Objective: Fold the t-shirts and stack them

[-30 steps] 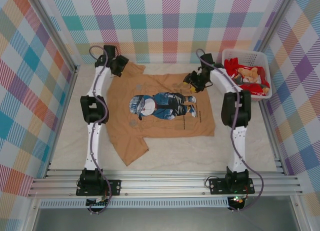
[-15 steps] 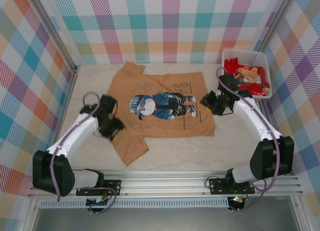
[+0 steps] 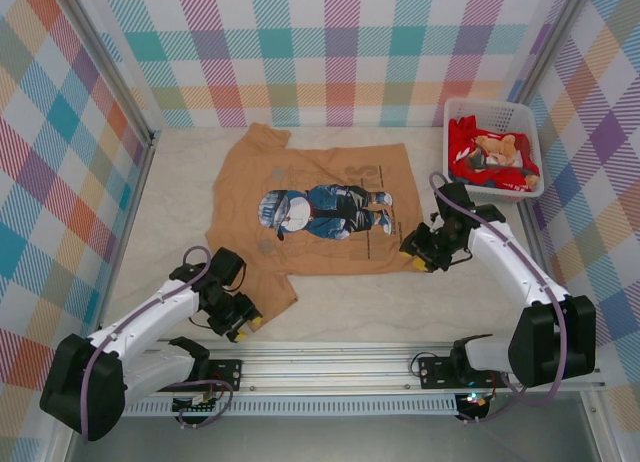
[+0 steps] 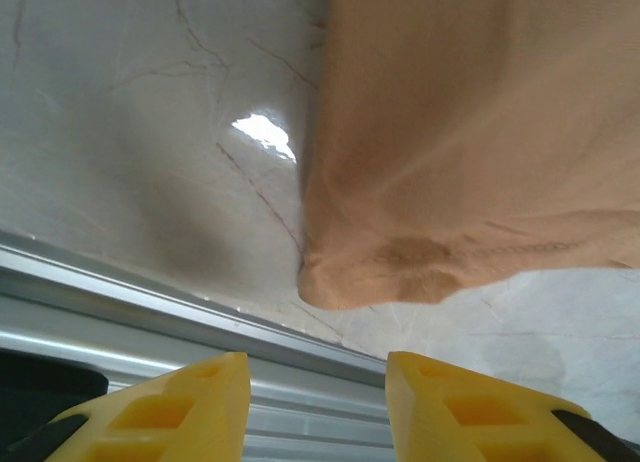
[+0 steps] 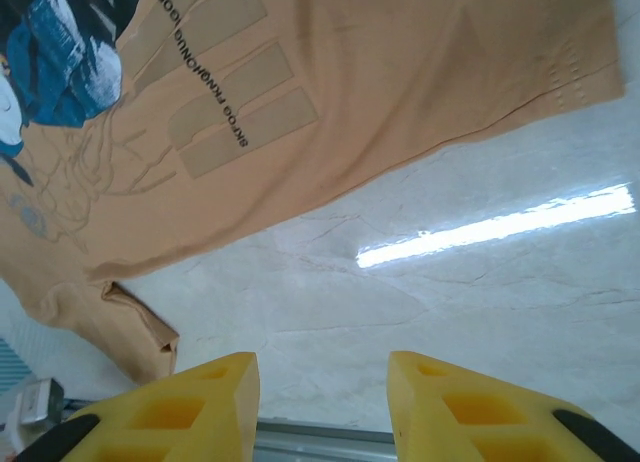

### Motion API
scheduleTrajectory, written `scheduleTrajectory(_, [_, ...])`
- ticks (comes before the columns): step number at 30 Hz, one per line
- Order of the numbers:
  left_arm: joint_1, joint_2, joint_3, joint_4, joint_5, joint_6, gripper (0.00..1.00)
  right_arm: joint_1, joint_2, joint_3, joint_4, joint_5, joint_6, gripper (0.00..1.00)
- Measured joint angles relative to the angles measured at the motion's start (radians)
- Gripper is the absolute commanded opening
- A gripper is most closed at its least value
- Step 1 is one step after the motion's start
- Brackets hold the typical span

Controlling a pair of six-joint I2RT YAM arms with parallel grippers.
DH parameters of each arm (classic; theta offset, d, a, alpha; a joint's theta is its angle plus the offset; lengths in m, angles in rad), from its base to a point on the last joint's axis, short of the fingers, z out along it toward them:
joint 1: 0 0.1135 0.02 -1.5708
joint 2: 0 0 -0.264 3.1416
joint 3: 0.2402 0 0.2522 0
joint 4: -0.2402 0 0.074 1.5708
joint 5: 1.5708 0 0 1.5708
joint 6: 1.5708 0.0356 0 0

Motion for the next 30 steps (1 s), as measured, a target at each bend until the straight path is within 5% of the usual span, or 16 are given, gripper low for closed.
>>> scheduleTrajectory(10, [-0.003,0.065,-0.028,0.114,-0.026,-0.025,0.34,0.006,-0.016,-0.067,0.083,-0.246,-0.003,0.41])
scheduleTrajectory(17, [-0.012,0.109,-0.026,0.121,-0.042,-0.035,0.09,0.006,-0.038,-0.079,0.082,-0.270,0.002,0.40])
scheduleTrajectory(20, [-0.017,0.104,-0.018,0.105,-0.052,-0.032,0.00,0.006,-0.042,-0.078,0.059,-0.220,0.004,0.40])
scheduleTrajectory(30, [-0.043,-0.035,0.098,0.002,-0.123,-0.008,0.00,-0.058,-0.047,-0.077,-0.054,0.159,0.078,0.32])
